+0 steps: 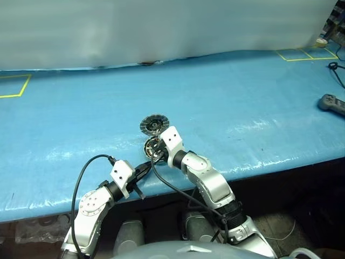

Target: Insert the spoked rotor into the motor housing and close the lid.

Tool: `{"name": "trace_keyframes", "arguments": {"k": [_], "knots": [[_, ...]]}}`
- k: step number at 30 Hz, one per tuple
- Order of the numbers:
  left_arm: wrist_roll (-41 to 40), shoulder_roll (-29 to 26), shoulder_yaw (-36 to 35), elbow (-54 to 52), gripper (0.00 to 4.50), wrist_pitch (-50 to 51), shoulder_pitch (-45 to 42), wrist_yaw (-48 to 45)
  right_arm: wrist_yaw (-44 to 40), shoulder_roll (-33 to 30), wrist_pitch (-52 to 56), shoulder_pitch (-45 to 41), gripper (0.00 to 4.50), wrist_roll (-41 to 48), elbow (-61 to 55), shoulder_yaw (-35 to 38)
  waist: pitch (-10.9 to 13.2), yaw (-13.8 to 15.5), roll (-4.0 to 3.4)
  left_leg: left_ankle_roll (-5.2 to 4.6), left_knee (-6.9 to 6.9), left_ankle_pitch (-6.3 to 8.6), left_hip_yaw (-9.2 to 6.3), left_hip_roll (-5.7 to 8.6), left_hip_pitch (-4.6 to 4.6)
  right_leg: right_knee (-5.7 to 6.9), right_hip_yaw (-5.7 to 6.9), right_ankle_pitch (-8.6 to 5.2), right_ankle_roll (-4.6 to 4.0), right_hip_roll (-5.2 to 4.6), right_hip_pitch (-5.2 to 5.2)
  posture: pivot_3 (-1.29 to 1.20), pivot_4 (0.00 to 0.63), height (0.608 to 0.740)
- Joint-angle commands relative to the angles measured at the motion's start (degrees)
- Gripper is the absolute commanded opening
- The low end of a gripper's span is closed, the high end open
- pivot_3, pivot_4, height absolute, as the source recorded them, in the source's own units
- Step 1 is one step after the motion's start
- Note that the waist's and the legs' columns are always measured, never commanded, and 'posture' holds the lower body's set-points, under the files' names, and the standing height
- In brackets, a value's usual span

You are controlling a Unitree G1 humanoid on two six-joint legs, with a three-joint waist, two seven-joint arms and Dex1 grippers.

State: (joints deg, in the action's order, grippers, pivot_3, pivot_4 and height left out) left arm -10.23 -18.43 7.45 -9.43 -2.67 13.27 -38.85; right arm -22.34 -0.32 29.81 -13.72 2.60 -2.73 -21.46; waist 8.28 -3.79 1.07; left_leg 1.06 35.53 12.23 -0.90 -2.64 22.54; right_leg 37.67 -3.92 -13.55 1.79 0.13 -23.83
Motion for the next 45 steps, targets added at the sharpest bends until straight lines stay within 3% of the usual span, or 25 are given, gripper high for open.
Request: {"name": "trace_keyframes", "arguments": {"k": [1, 14, 23, 33, 45], "knots": [[-0.87, -0.21, 0.56, -1.0, 0.02, 0.06, -0.11, -0.38, -0.42, -1.68, 4.68, 2.51, 0.0, -0.22, 2.95, -0.7, 0.0, 0.0, 0.0, 0.0, 0.0, 0.0, 0.0, 0.0, 0.01, -0.01, 0.0, 0.0, 0.0, -0.01, 0.0, 0.0, 0.15, 0.74], [-1.23, -0.19, 0.5, -1.51, 0.02, 0.36, -0.12, -0.74, -1.97, -1.78, 5.0, 0.73, 0.0, 2.34, -2.75, 0.46, 0.03, 0.01, -0.01, -0.03, -0.06, 0.05, 0.1, 0.04, 0.19, -0.08, 0.0, -0.02, 0.03, 0.01, 0.06, 0.0, 0.15, 0.74], [-0.99, 0.02, 0.47, -1.84, 0.02, -0.73, -0.46, -0.88, -4.29, -5.18, 7.73, -2.14, 0.0, 4.98, -10.3, 2.56, 0.26, 0.21, 0.02, -0.02, -0.05, 0.07, 0.11, 0.11, 0.43, -0.08, -0.01, -0.03, 0.02, 0.17, -0.07, 0.0, 0.15, 0.74], [-1.05, 0.22, -0.37, -2.47, 0.02, -2.82, 0.11, -0.06, -9.39, -13.04, 10.83, -4.53, 0.0, 8.32, -16.81, 5.46, 0.37, 0.2, 0.04, -0.02, -0.05, 0.08, 0.12, 0.05, 0.54, -0.04, -0.05, -0.04, 0.0, 0.34, -0.22, 0.0, 0.15, 0.74], [-0.37, 1.01, -1.47, -3.25, 0.02, -7.24, 2.29, 4.07, -20.73, -28.87, 5.27, -12.87, 0.0, 2.34, -16.67, -2.24, 0.38, 0.2, 0.05, -0.02, 0.05, 0.07, 0.15, 0.06, 0.77, 0.05, -0.09, -0.02, 0.02, 0.37, -0.46, 0.0, 0.15, 0.74]]}}
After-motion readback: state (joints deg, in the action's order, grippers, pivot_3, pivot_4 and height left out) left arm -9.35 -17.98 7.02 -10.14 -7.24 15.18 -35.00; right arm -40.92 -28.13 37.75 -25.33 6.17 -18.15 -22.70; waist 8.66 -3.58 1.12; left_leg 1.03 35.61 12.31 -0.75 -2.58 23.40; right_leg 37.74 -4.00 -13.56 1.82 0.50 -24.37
